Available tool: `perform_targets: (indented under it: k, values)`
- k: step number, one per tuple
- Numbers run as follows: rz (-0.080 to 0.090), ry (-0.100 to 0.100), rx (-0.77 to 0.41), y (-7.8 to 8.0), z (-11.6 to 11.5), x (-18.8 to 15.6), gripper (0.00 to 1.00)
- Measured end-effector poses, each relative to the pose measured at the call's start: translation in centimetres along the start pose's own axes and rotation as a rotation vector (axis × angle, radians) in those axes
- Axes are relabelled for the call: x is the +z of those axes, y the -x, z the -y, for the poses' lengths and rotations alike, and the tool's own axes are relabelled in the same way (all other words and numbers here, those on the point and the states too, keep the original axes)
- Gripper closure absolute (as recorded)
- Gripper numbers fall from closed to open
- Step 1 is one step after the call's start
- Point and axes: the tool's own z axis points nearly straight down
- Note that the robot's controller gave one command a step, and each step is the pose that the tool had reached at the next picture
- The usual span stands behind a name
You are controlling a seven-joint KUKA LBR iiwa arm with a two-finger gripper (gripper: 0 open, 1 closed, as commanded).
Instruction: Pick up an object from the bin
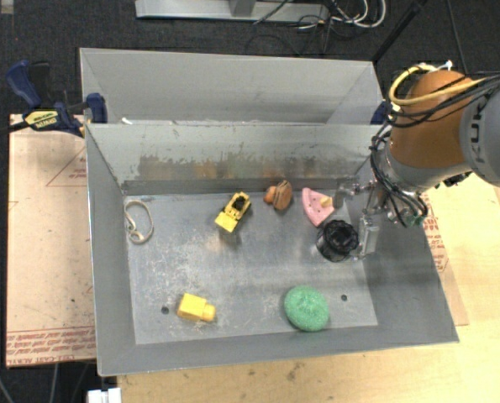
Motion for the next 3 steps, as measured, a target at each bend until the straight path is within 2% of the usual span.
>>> perform_targets:
  k: [1, 2, 3]
  values:
    - [-0.002, 0.001, 0.122, -0.9, -0.2, 4.9, 0.00]
    - [0.003, 0.000, 0.181, -1.5, 1.0, 4.5, 1.00]
    - [0.003, 0.000, 0.181, -1.5, 1.0, 4.5, 1.00]
